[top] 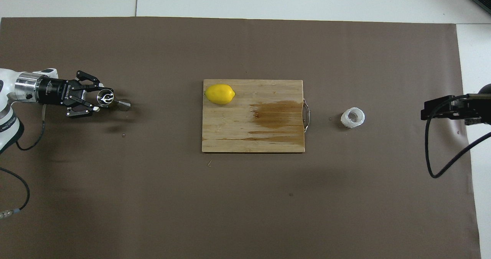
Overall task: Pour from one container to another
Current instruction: 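Move the left gripper onto the small dark cup and close it, then lift the dark cup with the left gripper toward the cutting board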
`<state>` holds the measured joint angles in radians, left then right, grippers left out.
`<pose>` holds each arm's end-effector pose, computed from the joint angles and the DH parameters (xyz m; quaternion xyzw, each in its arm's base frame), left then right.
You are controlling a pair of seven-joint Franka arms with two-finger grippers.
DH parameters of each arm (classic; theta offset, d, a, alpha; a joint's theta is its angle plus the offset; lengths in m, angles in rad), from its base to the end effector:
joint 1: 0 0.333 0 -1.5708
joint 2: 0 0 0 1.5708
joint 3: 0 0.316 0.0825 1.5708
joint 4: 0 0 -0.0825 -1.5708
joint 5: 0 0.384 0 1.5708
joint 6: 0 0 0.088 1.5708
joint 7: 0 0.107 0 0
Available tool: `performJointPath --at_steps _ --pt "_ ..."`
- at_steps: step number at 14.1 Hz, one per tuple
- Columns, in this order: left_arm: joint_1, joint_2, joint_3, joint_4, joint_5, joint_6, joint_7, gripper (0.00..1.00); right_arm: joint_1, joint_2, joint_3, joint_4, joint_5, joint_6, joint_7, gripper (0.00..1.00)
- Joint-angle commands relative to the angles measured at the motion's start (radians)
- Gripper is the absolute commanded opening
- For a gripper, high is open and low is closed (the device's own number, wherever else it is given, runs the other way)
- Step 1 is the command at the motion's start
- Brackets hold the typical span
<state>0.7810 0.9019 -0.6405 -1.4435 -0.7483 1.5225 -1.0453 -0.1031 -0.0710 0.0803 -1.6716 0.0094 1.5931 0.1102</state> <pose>0.6544 0.1045 0.2588 0.5659 0.5115 -0.5091 0.3987 0.5333 -0.0097 0.6173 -0.9978 0.0667 0.0039 0.0017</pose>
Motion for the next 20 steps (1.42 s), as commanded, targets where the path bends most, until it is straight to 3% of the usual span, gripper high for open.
performJointPath --at_steps 1,10,15,20 --pt "0.018 0.008 -0.018 -0.005 0.003 -0.001 -0.016 0.00 -0.012 -0.006 0.006 0.000 0.004 -0.010 -0.018 1.00" --pt "0.012 -0.012 -0.041 -0.003 -0.055 -0.030 -0.035 0.00 -0.012 -0.006 0.006 0.000 0.004 -0.010 -0.018 1.00" --pt "-0.006 -0.130 -0.065 -0.049 -0.169 -0.025 -0.105 0.00 -0.012 -0.006 0.006 0.000 0.004 -0.010 -0.018 1.00" --pt "-0.094 -0.222 -0.065 -0.129 -0.249 0.025 -0.102 0.00 -0.012 -0.007 0.006 0.000 0.004 -0.010 -0.018 1.00"
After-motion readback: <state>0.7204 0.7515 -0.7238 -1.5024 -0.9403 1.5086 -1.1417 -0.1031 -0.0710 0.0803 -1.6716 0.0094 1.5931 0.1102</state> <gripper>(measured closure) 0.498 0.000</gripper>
